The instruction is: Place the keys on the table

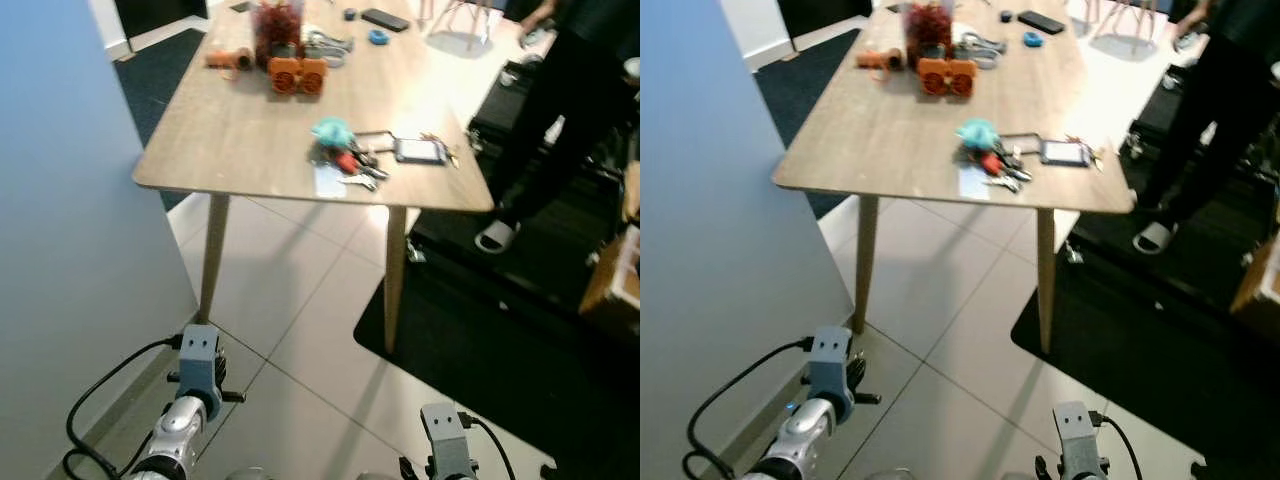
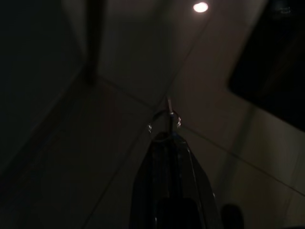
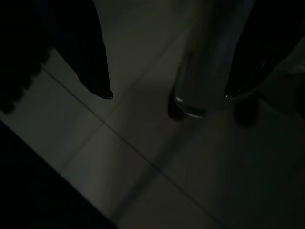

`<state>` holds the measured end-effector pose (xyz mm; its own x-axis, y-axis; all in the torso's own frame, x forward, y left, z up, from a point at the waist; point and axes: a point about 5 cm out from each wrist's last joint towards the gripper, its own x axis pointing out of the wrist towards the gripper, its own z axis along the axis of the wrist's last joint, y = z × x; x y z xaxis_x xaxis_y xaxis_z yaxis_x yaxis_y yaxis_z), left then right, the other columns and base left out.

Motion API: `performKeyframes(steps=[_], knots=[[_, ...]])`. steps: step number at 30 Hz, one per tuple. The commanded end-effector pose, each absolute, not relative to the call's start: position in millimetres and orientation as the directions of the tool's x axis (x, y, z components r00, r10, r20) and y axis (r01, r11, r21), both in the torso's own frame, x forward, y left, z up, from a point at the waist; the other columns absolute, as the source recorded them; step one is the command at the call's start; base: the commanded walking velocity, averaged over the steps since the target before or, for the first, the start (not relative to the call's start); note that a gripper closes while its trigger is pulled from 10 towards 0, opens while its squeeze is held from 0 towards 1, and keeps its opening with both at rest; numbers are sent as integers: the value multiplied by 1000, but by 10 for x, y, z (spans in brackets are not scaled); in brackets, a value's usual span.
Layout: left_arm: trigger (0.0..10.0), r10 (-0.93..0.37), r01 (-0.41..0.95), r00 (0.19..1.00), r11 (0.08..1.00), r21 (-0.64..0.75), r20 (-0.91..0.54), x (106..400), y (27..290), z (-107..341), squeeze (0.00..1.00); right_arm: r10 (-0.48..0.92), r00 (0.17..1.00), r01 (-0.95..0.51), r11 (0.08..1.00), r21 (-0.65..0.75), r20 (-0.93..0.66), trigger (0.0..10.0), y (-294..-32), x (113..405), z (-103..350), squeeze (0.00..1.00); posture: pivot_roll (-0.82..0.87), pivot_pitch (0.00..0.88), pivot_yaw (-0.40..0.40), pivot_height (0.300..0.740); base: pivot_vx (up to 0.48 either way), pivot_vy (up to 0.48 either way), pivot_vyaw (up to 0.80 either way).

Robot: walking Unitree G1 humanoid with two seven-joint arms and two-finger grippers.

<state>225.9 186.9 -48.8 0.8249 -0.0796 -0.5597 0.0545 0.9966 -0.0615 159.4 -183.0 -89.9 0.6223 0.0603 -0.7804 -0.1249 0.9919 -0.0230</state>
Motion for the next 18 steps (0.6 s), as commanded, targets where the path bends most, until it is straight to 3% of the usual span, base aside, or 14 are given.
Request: performKeyframes(steps=[1,18], knots=[[10000,-95,72,833,995,-64,-545,2298,1819,-464,0,52,594,-124,992,-28,-803,10000,-1871,1486,-941,0,38,73,-29,740,360,0,0],[10000,-83,60,833,996,-60,-547,2285,1836,-471,0,59,594,-138,990,-29,-802,10000,-1864,1489,-940,0,41,83,-32,740,357,0,0]])
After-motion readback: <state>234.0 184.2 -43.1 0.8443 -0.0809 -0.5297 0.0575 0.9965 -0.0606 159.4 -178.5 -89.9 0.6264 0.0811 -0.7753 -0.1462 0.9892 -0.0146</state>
